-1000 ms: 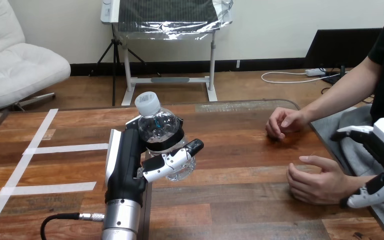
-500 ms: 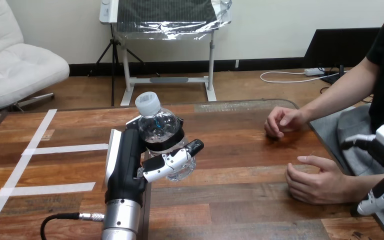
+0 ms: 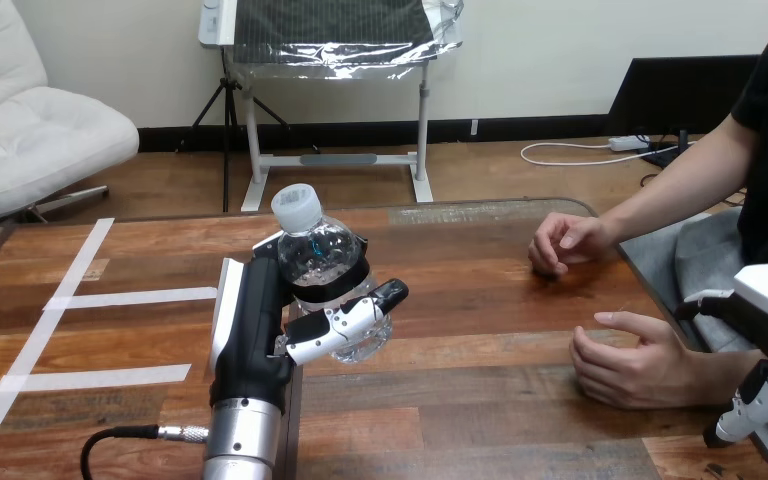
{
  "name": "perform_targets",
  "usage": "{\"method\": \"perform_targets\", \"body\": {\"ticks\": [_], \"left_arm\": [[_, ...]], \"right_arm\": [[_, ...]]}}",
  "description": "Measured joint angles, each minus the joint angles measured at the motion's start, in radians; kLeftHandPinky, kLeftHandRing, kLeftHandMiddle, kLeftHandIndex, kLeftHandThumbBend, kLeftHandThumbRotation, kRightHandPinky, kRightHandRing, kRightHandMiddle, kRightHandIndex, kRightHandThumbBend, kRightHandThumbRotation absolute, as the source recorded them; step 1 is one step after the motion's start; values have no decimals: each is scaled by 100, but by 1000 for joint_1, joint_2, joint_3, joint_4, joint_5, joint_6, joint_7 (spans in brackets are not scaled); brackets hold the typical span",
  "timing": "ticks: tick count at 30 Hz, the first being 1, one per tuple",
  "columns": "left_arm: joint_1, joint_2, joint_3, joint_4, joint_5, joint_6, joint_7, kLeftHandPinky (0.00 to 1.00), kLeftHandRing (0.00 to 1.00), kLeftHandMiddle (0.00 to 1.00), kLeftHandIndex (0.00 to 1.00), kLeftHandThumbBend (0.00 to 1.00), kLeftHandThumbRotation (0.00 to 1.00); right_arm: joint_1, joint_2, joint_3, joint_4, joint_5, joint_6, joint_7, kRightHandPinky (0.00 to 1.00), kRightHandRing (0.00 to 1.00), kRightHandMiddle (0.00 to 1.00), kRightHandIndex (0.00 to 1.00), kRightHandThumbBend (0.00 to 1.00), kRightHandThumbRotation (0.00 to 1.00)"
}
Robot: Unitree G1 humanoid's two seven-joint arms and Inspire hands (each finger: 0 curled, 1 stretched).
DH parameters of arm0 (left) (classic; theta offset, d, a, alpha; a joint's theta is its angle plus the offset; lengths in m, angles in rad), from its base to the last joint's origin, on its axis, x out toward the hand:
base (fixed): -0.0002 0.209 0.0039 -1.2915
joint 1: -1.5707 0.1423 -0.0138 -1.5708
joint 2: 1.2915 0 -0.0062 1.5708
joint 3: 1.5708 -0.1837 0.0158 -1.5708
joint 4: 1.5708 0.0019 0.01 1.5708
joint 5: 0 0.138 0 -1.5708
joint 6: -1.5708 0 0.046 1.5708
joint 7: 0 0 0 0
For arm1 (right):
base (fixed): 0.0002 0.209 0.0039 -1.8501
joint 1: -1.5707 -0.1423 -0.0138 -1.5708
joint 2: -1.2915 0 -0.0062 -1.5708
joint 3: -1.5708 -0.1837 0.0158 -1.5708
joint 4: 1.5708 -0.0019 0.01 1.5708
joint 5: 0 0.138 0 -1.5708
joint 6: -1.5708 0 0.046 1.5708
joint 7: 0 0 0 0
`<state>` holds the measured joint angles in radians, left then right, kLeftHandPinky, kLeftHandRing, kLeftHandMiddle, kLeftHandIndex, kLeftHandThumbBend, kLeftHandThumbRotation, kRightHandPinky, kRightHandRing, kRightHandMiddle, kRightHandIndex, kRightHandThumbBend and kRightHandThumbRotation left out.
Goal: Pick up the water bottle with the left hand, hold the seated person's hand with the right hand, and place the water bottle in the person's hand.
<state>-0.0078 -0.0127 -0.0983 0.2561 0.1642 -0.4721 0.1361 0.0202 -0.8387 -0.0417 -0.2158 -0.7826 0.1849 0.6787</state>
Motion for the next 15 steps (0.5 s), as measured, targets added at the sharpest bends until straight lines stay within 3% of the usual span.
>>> {"method": "perform_targets", "body": {"ticks": [5,15], "left_arm": [[0,1,2,0,0,0,0,44,43,45,48,67,0],[1,4,3,-3,-1,0,-8,44,43,45,49,66,0]], "right_arm": [[-35,-4,37,40,-24,2,21,87,92,92,88,78,6],[-83,-11,99,119,-58,-10,20,88,91,91,87,78,3]]}}
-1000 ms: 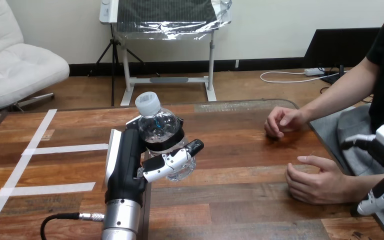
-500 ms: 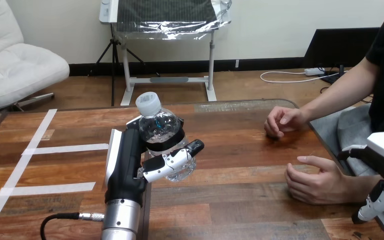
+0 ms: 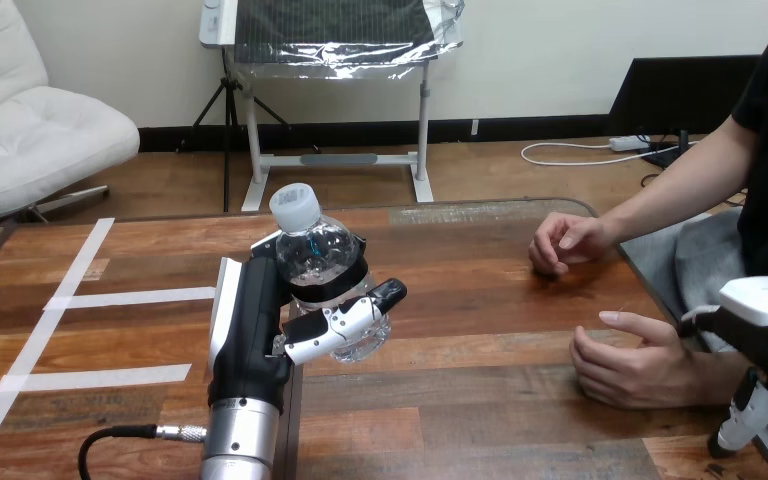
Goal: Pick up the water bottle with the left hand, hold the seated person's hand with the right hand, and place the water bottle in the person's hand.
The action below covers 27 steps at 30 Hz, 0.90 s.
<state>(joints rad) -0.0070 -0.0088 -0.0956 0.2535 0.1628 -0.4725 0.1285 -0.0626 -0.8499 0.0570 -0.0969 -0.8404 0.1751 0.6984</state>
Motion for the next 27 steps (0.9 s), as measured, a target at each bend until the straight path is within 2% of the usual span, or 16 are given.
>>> {"method": "perform_targets", "body": {"ticks": [15,27], "left_arm": [[3,7,6,-19,-2,-1,-5,42,42,44,48,66,0],[7,11,23,-20,1,-4,-11,42,43,44,48,67,0]], "right_arm": [[-61,-1,83,139,-31,-33,-55,86,91,91,86,77,6],[-111,2,146,243,-48,-28,-85,89,93,92,88,76,9]]}}
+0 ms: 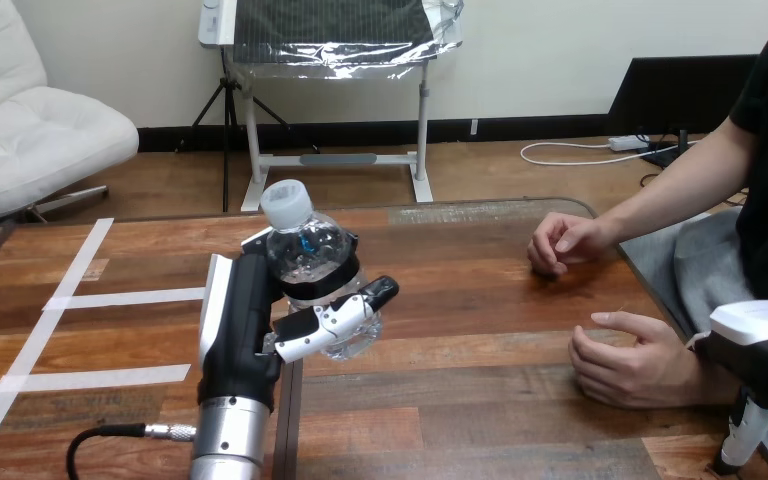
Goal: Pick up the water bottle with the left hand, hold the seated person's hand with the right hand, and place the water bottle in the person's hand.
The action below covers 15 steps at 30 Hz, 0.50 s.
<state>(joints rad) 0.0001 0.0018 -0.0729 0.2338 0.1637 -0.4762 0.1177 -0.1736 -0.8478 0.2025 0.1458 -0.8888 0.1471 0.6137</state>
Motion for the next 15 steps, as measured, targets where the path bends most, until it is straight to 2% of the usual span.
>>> {"method": "perform_targets", "body": {"ticks": [15], "left_arm": [[6,3,14,0,-3,0,-16,43,43,44,48,66,0]], "right_arm": [[-79,9,48,129,-18,5,-65,89,93,91,88,73,10]]}}
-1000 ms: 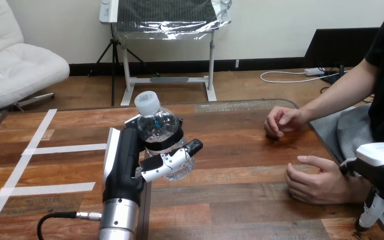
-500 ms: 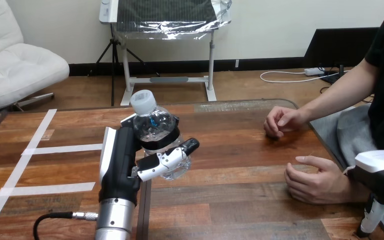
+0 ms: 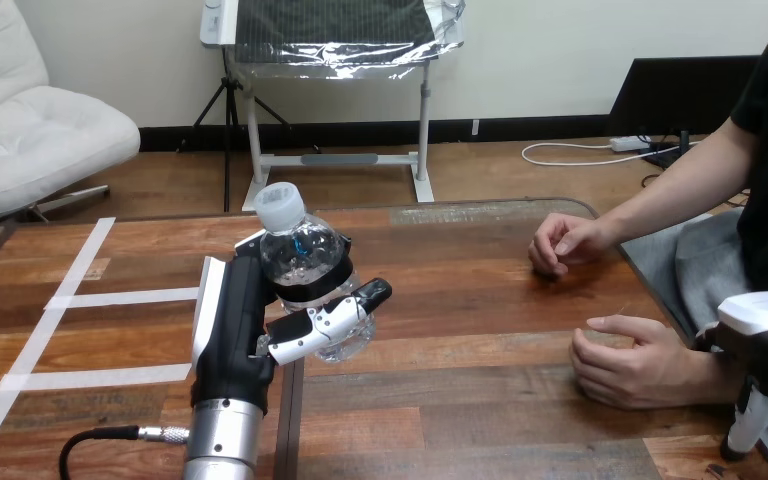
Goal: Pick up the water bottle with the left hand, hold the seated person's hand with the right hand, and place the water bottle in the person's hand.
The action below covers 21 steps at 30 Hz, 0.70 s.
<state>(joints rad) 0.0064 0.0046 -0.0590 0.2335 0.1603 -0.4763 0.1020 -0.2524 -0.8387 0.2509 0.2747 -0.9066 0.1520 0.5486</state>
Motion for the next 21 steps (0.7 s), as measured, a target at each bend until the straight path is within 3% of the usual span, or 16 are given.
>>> {"method": "perform_targets", "body": {"ticks": [21], "left_arm": [[7,0,0,-7,1,0,-4,43,43,45,49,65,0]], "right_arm": [[-91,8,62,160,-5,11,-67,86,90,89,87,69,14]]}}
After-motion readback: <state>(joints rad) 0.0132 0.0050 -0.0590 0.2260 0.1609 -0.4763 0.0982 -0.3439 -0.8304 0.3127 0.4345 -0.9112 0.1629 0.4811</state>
